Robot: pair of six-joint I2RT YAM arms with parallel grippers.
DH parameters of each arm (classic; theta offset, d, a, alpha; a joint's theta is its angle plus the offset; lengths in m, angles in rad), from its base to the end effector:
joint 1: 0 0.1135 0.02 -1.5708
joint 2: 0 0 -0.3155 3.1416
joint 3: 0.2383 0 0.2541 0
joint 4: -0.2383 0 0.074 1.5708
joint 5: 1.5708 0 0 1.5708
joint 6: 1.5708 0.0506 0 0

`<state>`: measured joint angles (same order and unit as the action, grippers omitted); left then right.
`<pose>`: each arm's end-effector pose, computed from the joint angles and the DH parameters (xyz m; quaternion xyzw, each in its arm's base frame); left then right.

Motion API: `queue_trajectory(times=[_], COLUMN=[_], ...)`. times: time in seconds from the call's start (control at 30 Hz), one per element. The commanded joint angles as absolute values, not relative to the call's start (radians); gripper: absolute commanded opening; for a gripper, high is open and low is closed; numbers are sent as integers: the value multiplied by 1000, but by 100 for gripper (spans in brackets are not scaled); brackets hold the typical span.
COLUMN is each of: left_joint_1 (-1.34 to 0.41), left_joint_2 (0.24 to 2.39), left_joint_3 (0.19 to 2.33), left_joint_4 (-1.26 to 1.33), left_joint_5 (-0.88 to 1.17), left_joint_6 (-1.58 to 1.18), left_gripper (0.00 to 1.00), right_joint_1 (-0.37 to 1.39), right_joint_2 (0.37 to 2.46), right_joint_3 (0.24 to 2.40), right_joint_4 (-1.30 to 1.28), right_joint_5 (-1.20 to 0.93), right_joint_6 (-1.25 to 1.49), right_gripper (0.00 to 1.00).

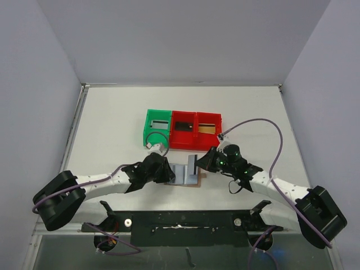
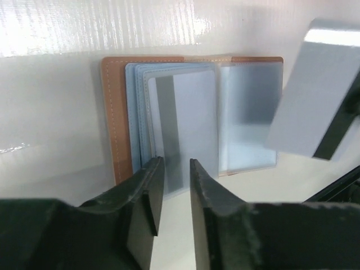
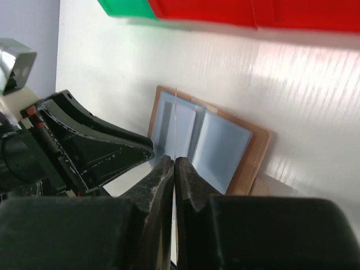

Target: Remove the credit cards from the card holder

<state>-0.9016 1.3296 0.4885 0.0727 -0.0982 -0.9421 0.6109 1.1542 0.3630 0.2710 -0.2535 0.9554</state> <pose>0.1549 -0.1878 0.1894 -0.0378 0.9189 -0.2835 0.2717 0.1691 0.1339 0.2074 0.0847 0.8564 0.4285 0.2754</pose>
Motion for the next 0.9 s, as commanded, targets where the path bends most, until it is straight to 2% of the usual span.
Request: queue_trajectory(times=[0.0,0.13,0.3,0.47,0.7,0.87], left_joint_1=[-905,-899,-817,-690,-642,-615], left_joint_2=[1249,1177,1082,993,894,875], left_joint_3=[532,574,580,540,545,603], left_joint_4=[23,-67,-173,-209,-317,-416], left_joint_5=[-147,-189,-199,-112,-127,-156], left_joint_6=[-926,-878,-838,-816,-809,-783], left_gripper=[28,41,49,50,51,53], right_joint_1=[604,605,611,614,624,636], right_joint_2=[1059,1023,1094,1260,1475,1552], right_joint_3=[469,528,663,836,1044,1116], right_joint_4=[78,40,-35,-147,-215,-220], right_joint_5=[-144,-96,-4,97,197,206], right_joint_6=[798,721,637,589,517,495], right_gripper=[0,0,0,0,0,0])
